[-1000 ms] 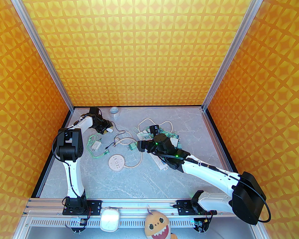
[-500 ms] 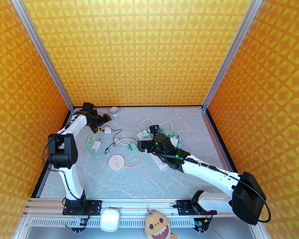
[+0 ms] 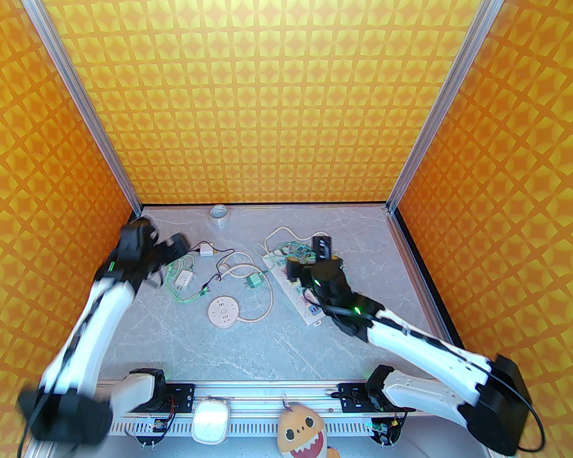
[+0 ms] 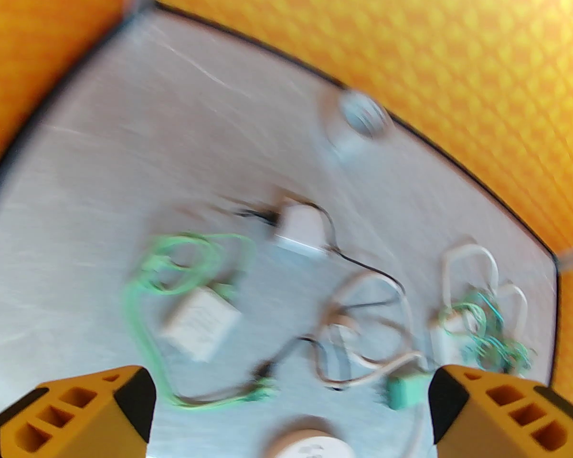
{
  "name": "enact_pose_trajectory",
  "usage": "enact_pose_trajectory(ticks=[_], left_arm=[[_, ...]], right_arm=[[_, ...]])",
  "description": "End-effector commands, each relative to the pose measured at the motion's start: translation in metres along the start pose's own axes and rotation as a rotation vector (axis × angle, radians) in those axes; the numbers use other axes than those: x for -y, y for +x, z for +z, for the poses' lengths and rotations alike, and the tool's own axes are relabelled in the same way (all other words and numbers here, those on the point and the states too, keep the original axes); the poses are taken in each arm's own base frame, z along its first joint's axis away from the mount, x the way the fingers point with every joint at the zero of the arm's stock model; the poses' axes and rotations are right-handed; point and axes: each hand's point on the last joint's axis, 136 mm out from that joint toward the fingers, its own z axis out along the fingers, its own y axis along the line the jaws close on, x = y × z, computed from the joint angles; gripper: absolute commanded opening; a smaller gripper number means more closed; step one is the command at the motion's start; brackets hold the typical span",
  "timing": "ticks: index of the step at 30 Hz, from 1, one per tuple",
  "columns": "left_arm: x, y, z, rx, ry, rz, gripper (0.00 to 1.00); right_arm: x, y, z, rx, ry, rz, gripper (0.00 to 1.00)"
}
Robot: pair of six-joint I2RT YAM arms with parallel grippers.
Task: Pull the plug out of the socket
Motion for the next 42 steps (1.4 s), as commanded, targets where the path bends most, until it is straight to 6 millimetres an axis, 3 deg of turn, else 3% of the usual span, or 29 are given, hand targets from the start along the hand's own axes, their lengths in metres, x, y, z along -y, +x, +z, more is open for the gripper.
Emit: enact_pose_trajectory(ticks=[1,6,8,11,14,18,21,25,28,34,36,40,42], left_arm=[[-0.031,-0.010,-0.011,0.203,-0.103,0.064,0.99],[-0.057,0.013,0.000,0.335,-0.142,0.171,0.99],[-0.068,0.030,0.017,0.327,-0.165,0.217,0.99],[-0.082,0.031,0.033,0.326,-0.206,0.197,0.99],[-0.082,0.033,0.056,0.318,-0.215,0.253,0.99],[-0.085,0.041,0.084,0.353,-0.206,0.264,0.99],[-0.076,0.034,0.100,0.385,-0.170,0.273,0.99],[-0.068,0.026,0.109,0.418,-0.151,0.341,0.99],[-0.072,0.031,0.118,0.431,-0.151,0.339,0.99],[-0.056,0.044,0.139,0.396,-0.041,0.413,0.99],[-0.057,0.046,0.141,0.363,-0.054,0.407,0.99],[-0.058,0.044,0.142,0.373,-0.058,0.408,0.99],[-0.058,0.044,0.142,0.371,-0.061,0.408,0.99]], right_arm=[[0.040,0.003,-0.005,0.093,0.204,-0.163,0.98],[0.065,0.026,-0.006,0.108,0.295,-0.278,0.98],[0.077,0.036,0.001,0.091,0.341,-0.287,0.98],[0.099,0.057,0.020,0.028,0.410,-0.290,0.99],[0.113,0.070,0.037,0.023,0.442,-0.260,0.99],[0.118,0.064,0.049,0.091,0.429,-0.236,0.99],[0.122,0.064,0.060,0.124,0.380,-0.191,0.98],[0.134,0.070,0.070,0.142,0.365,-0.159,0.98],[0.136,0.074,0.073,0.096,0.323,-0.118,0.98],[0.139,0.090,0.080,0.097,0.222,-0.071,0.99],[0.139,0.085,0.082,0.136,0.226,-0.081,0.99],[0.150,0.091,0.098,0.005,0.277,-0.042,0.99],[0.153,0.090,0.094,0.027,0.281,-0.033,0.98]])
